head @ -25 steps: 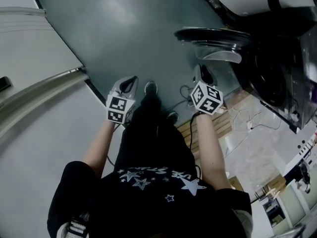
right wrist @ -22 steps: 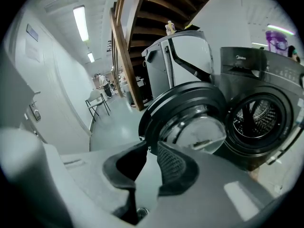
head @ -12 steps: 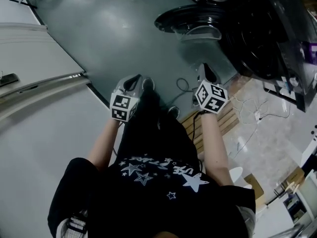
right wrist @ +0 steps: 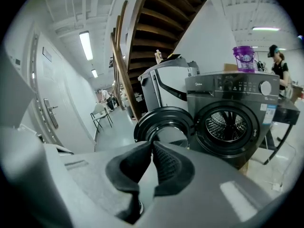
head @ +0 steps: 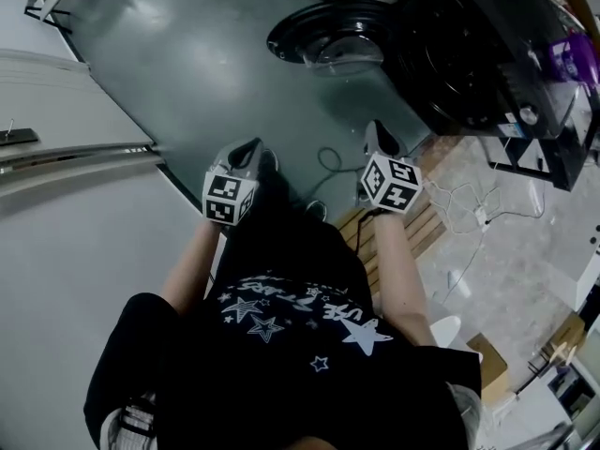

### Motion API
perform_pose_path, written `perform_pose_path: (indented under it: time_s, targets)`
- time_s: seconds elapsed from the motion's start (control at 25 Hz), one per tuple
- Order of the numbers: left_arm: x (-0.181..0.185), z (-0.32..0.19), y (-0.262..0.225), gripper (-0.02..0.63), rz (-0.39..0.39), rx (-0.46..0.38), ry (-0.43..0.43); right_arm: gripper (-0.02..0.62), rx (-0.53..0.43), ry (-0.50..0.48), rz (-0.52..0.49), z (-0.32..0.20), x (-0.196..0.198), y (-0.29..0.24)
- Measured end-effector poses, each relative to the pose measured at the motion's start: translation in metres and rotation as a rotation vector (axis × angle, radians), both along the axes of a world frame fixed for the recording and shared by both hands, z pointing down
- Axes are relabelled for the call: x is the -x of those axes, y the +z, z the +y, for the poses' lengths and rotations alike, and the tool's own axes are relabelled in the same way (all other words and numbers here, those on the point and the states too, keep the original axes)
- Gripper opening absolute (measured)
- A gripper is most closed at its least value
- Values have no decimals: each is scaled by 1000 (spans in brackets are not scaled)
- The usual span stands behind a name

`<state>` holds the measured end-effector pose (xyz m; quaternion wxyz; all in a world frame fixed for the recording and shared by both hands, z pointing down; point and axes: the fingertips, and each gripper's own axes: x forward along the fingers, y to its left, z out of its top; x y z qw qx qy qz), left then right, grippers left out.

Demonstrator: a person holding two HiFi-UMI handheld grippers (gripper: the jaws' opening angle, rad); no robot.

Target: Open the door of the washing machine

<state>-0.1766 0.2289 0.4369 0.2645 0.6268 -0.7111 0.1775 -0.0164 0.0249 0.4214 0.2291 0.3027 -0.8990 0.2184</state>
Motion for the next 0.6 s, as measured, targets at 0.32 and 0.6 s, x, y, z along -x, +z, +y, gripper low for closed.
perform_pose_path:
  time_s: [0.32,0.6]
  targets:
    - [-31,14,-35,11,-44,-54,-30,14,-1,-1,-48,21,-46,-20]
    - [-38,38,-62,11,-76,-76,-83,11,-12,-27,-84,25,-58,-38]
